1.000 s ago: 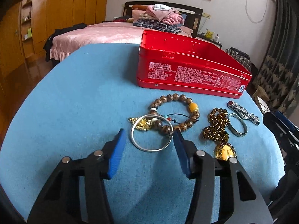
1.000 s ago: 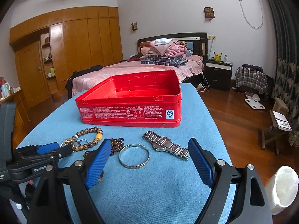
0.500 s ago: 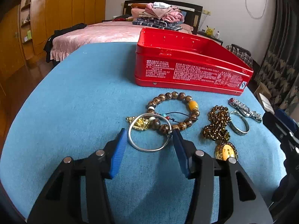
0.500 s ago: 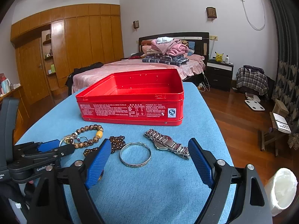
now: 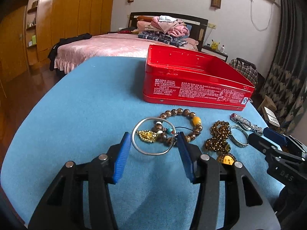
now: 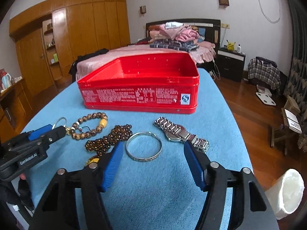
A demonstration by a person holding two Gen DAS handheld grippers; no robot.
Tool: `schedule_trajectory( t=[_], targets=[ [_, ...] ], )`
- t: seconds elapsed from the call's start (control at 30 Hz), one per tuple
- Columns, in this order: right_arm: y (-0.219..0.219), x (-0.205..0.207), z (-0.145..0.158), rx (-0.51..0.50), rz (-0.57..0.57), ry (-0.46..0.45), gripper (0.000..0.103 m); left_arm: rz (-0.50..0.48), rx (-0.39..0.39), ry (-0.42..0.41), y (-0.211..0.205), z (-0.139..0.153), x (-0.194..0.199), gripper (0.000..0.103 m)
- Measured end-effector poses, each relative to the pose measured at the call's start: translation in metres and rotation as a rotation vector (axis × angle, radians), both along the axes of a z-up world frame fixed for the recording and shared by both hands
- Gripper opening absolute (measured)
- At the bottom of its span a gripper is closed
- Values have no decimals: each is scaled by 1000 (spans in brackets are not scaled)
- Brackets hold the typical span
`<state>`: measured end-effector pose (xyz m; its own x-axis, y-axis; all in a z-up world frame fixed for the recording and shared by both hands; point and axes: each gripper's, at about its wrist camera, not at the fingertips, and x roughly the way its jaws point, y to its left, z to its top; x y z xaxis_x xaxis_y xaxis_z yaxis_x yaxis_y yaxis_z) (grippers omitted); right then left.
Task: Organize jewelry
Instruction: 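Grasp the thin silver ring with the left tool while the right tool grasps the silver bangle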
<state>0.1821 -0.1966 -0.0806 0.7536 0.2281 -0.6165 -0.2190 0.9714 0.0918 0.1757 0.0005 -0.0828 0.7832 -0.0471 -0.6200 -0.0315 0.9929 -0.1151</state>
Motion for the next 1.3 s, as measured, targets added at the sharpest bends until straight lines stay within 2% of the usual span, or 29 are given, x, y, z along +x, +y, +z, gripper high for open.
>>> schedule_trajectory(
  t=[0.33, 0.57, 0.63, 0.73, 0.97, 1.3],
  targets=[
    [7, 12, -8, -26, 21, 88, 64, 4, 8, -5, 3, 1, 1, 48],
    [11, 17, -10, -38, 27, 115, 64, 3, 9, -6, 4, 0, 1, 48],
    [14, 19, -11, -41, 24, 120, 55, 3, 9, -5, 4, 0, 1, 48],
    [16, 20, -10, -37, 29, 118, 48, 3, 10, -4, 5, 1, 1, 48],
    [6, 14, -4, 22, 3, 88, 48, 5, 13, -12, 6, 3, 1, 48],
    [3, 5, 4, 31, 4, 47, 48, 1, 8, -33, 3, 11, 2, 48]
  ],
)
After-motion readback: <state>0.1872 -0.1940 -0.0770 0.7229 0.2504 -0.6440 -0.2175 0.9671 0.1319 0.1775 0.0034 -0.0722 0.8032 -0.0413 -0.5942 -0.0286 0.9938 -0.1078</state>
